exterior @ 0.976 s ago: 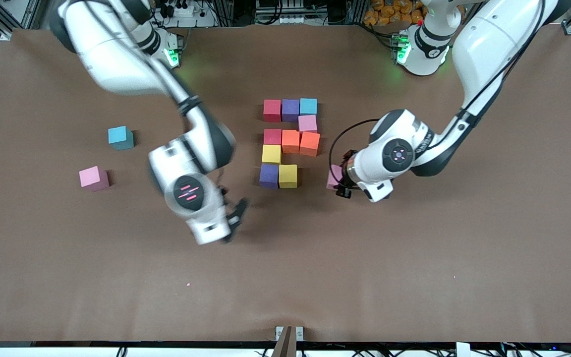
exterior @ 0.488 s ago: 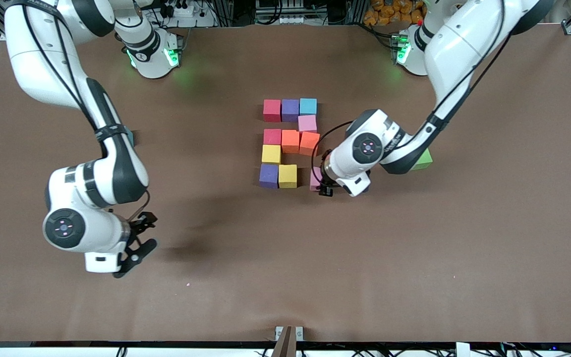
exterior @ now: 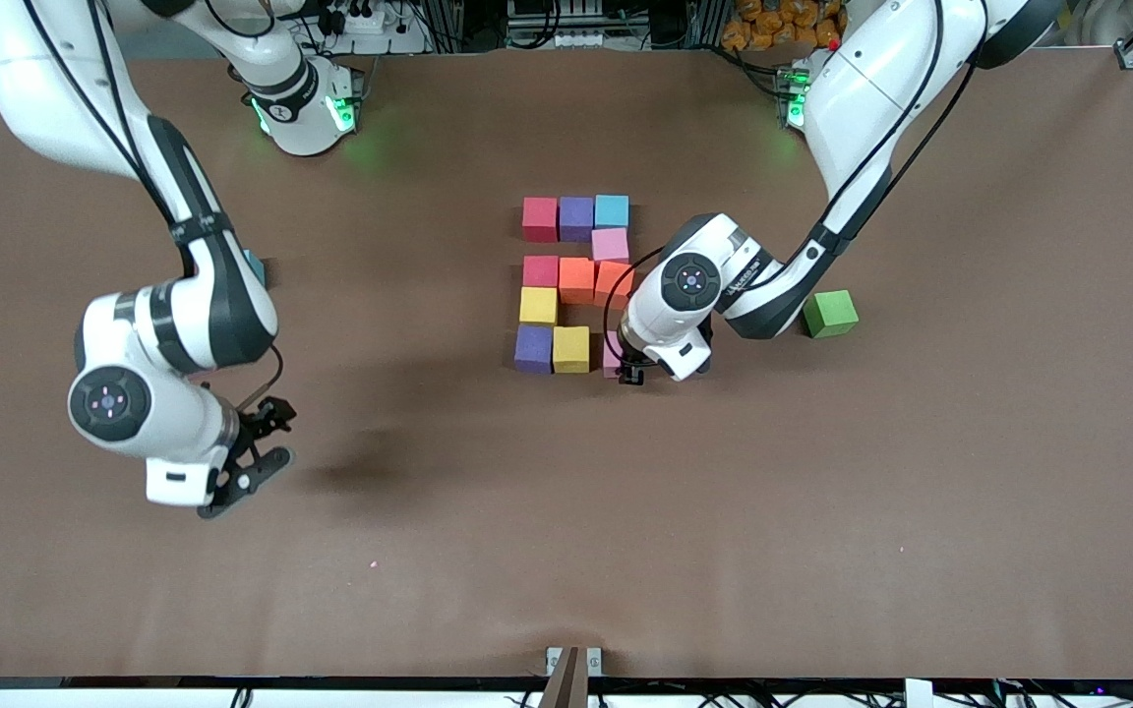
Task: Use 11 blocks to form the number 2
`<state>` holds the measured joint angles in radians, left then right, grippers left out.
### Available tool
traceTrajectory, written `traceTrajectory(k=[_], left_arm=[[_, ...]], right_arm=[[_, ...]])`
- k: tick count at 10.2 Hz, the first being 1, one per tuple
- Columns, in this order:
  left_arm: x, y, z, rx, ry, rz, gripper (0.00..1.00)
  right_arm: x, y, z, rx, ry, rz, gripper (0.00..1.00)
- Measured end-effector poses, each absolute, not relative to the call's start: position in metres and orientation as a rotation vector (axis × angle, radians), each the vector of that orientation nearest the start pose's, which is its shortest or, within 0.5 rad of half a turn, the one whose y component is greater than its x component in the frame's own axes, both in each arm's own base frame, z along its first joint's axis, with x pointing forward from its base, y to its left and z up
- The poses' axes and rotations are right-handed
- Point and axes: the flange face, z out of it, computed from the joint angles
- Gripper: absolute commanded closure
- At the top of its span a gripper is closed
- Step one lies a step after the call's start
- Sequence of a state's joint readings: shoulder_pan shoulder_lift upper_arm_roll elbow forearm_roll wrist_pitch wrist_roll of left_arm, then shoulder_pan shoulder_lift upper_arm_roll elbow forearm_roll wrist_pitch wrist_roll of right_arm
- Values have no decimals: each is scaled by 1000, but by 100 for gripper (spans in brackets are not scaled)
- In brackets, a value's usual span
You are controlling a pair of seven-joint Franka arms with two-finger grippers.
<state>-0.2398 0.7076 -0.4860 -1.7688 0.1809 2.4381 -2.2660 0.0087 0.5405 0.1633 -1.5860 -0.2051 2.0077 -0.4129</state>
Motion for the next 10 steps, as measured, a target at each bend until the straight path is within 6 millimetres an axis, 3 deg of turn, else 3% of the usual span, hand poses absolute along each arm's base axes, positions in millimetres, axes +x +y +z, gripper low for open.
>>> traceTrajectory(k=[3,6,10], left_arm=[[511,-428,203,-2333,-2193,285,68],[507,-432,201,-2341,-2181,283,68],[508,-433,199,-2344,-2187,284,68]], right_arm=[[619,95,316,-3061,-1037,195,0],[566,113,309,-3073,-1042,194,0],[510,172,327,-3186,-831,170,0]])
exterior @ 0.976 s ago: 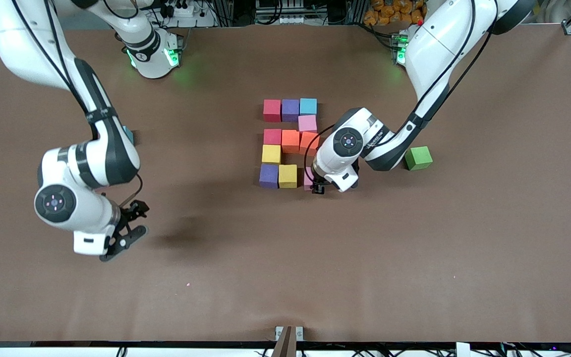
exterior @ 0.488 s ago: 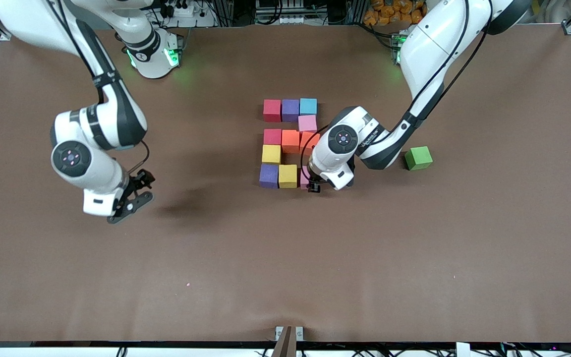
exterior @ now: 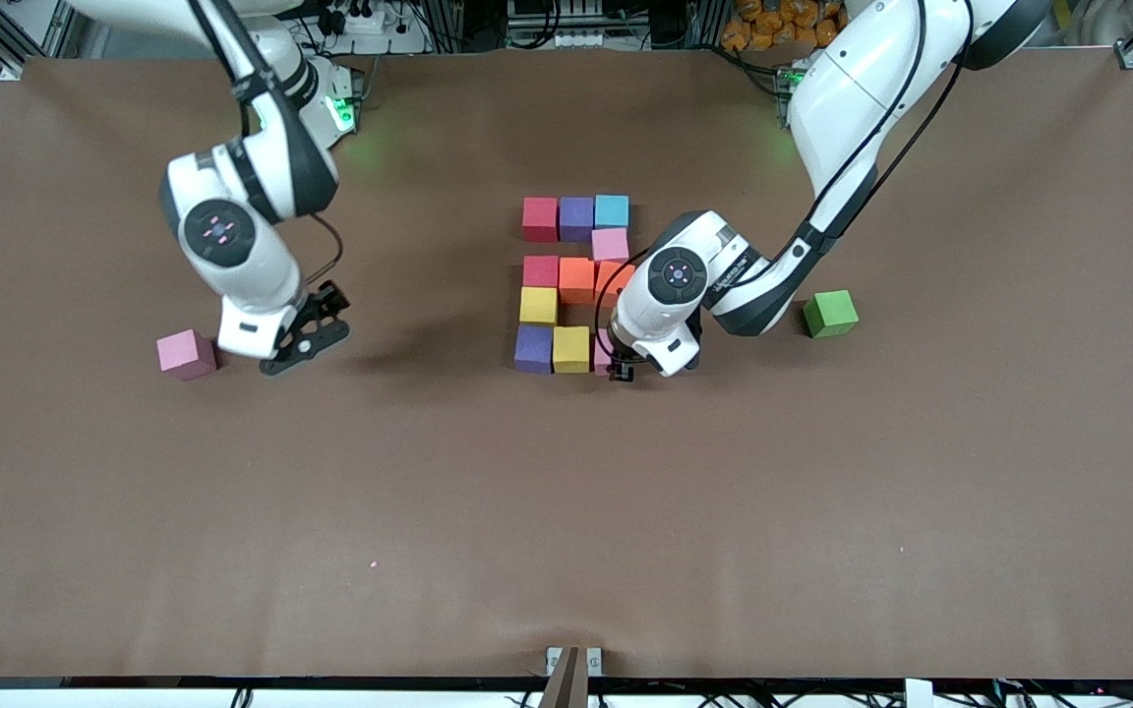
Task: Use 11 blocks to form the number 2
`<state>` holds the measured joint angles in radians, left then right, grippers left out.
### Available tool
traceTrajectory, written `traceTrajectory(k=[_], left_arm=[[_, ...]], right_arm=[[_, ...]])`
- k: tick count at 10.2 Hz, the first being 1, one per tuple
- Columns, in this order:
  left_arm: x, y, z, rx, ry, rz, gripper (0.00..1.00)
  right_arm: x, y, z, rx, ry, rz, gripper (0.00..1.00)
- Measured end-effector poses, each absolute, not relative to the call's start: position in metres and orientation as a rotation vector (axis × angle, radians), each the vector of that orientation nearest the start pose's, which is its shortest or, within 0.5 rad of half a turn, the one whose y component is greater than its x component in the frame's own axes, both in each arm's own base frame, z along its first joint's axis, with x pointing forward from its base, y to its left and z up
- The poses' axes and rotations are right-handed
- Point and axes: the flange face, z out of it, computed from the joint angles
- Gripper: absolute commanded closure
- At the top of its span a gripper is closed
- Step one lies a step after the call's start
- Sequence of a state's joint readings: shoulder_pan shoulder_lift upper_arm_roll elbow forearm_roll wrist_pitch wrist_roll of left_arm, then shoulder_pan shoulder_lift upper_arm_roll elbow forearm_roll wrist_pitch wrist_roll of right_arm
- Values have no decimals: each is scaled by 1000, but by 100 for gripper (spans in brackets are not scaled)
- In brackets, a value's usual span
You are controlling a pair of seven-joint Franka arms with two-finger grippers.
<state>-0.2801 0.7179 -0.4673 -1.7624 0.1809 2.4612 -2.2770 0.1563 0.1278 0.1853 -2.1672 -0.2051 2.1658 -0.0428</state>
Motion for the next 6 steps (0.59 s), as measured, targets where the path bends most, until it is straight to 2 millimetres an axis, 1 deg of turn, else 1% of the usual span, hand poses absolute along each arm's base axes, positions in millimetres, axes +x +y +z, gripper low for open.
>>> traceTrajectory(k=[1,2,3,4,5,6], left_arm=[[507,-434,198,-2346,-2187,285,68],[507,-435,199,-2348,-2192,286,68],[508,-436,200,-2347,-2201,286,68],[509,-437,202,-2341,-2210,286,66],[509,-438,202,-2336,-2217,286,56],[509,-437,201,-2334,-2218,286,9]], right_arm=[[508,179,335,-3205,-780,141,0],[511,174,340,-3214,-746,123,0],[516,165,344,-3220,-712,114,0],[520,155,346,-3224,-681,107,0],[526,148,352,-3223,-656,90,0],[532,143,362,-3211,-630,71,0]])
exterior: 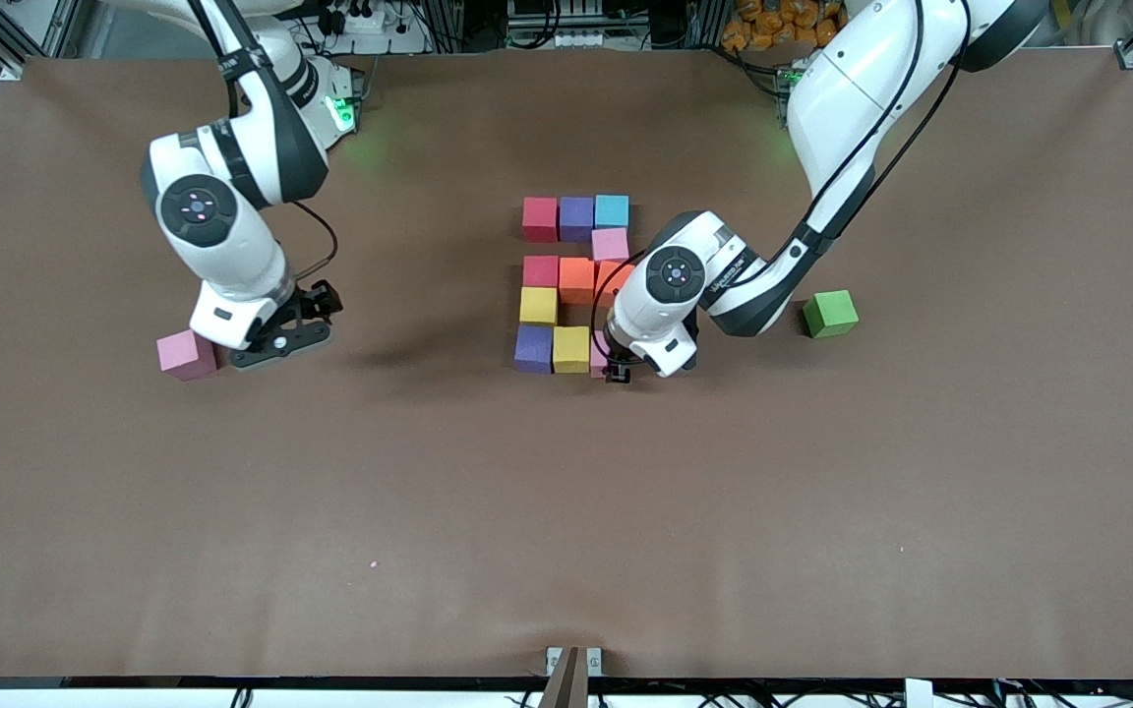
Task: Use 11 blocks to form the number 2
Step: 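Open the left gripper and lift away from the figure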
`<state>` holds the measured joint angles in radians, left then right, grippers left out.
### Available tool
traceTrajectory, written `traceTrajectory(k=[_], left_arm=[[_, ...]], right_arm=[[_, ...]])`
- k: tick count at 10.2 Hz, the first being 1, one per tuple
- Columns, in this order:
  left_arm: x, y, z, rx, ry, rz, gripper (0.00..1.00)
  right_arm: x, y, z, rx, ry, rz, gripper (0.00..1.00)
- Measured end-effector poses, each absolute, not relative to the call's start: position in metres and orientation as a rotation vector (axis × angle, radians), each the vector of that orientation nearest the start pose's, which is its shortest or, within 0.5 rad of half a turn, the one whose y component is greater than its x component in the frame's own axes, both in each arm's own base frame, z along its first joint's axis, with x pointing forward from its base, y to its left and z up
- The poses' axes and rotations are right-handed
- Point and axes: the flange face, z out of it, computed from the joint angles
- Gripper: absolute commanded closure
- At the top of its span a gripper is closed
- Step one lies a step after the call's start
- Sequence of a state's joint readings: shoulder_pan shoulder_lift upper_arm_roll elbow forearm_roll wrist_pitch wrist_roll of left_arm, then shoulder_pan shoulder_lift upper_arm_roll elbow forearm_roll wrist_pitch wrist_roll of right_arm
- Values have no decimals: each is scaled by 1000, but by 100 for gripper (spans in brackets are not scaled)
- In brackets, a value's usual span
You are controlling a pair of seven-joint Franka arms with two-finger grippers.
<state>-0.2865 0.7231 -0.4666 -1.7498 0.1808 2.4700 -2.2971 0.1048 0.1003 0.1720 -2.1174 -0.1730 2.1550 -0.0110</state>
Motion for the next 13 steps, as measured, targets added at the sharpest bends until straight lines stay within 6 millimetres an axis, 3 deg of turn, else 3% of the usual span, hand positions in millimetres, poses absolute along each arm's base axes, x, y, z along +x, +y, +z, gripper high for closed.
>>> traceTrajectory(k=[1,5,7,10,11,13], left_arm=[[509,-437,200,-2331,-2217,288,0],[508,-439,197,-2331,-2211,291,0],[513,-437,206,-2327,-2215,281,0],[518,-436,247,-2351,-2186,225,0],[517,-437,263,-2363,-2179,207,0],[517,-439,297,-2434,-2142,169,0]], right_arm=[[538,139,375,-3200,-595,83,0],[547,140,440,-3167,-517,92,0],[549,141,469,-3169,-510,74,0],[554,139,506,-3169,-489,58,0],[556,131,518,-3156,-451,54,0],[564,95,540,-3121,-384,41,0]])
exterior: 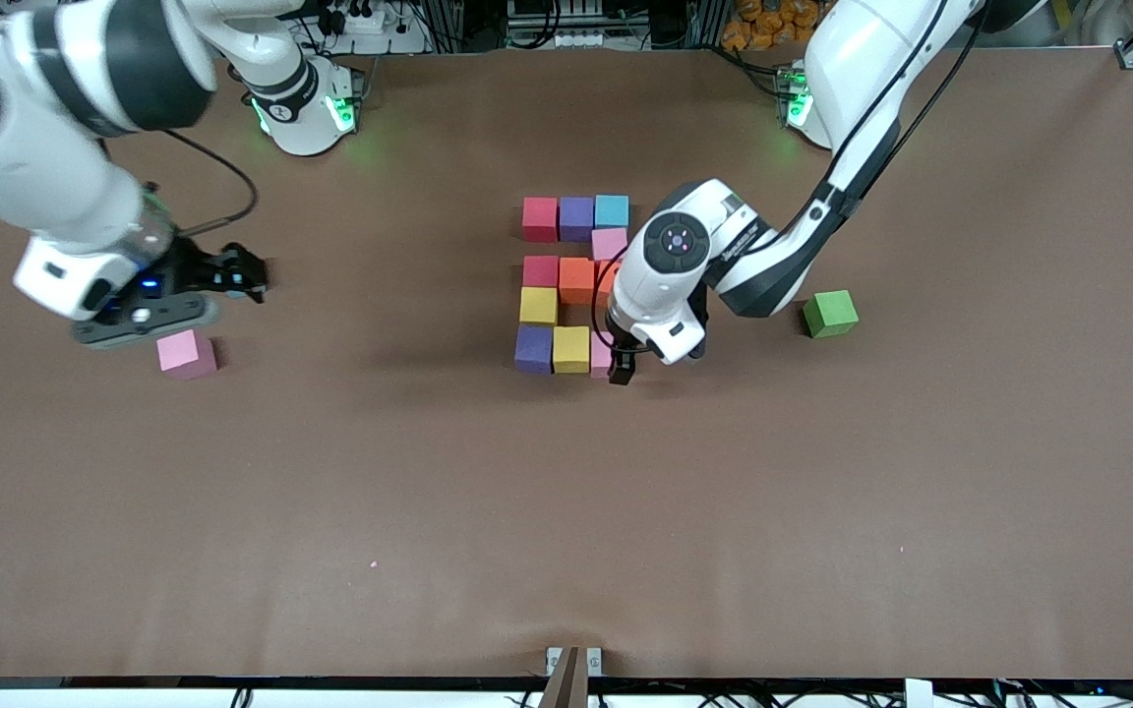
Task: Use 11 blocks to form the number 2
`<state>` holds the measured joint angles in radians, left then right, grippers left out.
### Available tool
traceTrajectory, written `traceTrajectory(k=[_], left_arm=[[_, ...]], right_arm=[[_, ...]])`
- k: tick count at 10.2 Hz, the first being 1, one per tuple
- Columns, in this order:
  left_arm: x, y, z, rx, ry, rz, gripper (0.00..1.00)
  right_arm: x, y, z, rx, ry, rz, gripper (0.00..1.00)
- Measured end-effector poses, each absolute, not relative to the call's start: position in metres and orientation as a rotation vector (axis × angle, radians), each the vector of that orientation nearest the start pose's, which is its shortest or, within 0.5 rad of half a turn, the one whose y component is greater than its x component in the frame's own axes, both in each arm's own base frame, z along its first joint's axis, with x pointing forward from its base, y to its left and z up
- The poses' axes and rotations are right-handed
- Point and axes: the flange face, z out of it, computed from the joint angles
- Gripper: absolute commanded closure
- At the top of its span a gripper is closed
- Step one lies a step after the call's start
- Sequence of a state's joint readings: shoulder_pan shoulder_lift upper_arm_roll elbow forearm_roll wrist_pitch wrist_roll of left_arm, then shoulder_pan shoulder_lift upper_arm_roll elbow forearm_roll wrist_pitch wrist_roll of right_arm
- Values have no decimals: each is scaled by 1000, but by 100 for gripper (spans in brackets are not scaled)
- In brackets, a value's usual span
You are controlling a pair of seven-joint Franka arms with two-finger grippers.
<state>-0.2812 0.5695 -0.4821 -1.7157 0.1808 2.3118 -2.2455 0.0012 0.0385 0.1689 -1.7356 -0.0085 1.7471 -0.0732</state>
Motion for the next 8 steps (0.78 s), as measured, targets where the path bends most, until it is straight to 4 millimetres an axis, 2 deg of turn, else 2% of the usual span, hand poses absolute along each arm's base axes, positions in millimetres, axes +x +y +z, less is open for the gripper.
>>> traceTrajectory(k=[1,3,5,6,8], left_arm=[[520,-435,316,-2503,-2091,138,0],[535,-419,356,-2684,-1933,53,0],[562,-389,395,-2815,-1732,-42,0],[576,-371,411,-2845,-1622,-81,0],[597,-338,437,-2933,-1390,-140,0]], right_arm=[[567,80,548,-3116,-362,31,0],[569,76,566,-3114,-352,-8,0],[568,72,578,-3115,-341,-30,0],[568,61,582,-3119,-311,-43,0],[568,11,588,-3134,-173,-55,0]])
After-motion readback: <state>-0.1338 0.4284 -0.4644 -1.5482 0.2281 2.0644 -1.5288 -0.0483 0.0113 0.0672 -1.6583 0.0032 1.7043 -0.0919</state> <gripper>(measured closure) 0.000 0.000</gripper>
